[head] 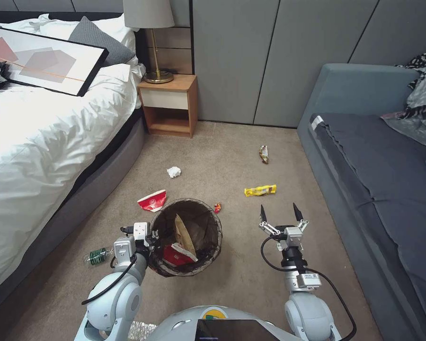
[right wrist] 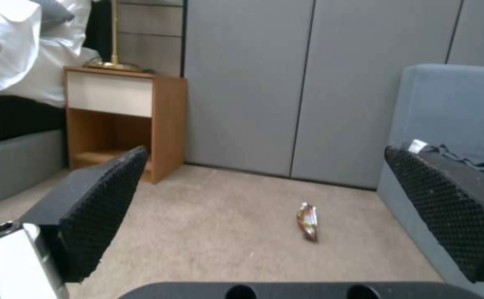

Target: Pick up the trash bin, then pick up the garbage from the floor and place it into the trash bin.

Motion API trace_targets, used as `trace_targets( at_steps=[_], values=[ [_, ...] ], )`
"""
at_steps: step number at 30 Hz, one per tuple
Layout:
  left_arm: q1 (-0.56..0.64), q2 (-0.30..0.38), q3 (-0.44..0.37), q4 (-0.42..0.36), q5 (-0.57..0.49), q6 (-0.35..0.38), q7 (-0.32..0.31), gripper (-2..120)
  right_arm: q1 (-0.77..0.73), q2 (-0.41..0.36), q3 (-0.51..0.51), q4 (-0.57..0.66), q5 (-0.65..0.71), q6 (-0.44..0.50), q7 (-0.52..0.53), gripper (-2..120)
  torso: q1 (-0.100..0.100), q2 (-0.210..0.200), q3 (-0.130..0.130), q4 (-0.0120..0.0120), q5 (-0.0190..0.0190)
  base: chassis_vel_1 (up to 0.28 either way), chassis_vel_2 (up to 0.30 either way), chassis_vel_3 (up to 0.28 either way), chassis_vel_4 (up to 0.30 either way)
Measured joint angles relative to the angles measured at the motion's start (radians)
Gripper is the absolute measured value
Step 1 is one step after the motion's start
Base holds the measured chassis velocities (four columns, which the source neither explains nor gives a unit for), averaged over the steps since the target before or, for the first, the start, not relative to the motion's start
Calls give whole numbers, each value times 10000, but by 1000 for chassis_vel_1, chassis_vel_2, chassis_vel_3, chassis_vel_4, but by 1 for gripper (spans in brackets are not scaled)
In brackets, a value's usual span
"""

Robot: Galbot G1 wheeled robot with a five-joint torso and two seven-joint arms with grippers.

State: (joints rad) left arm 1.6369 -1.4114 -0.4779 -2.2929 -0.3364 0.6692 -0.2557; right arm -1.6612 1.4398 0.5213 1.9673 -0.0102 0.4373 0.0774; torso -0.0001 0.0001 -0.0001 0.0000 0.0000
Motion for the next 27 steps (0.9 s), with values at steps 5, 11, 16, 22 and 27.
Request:
trace_targets(
  at_steps=[5,11,16,22,27],
  values=[
    [-1,9,0,-3,4,0,0,3,9,0,16,0,12,1,-25,100,0,0,1,0,0,-197,200,204,-193],
    [0,13,17,-9,16,-1,2,3,34,-3,58,1,44,19,-84,100,2,0,3,0,1,-169,162,170,-159],
    [7,-4,26,-21,26,-2,2,3,33,-10,87,4,54,48,-144,100,1,0,2,0,2,-141,146,135,-152],
    [13,-11,26,-40,28,-5,9,3,26,-3,106,0,50,94,-182,100,1,0,2,0,0,-116,145,126,-138],
    [5,-10,13,-40,28,-11,13,3,61,20,143,-28,11,145,-248,100,1,0,1,0,-2,-124,111,133,-126]
  ],
)
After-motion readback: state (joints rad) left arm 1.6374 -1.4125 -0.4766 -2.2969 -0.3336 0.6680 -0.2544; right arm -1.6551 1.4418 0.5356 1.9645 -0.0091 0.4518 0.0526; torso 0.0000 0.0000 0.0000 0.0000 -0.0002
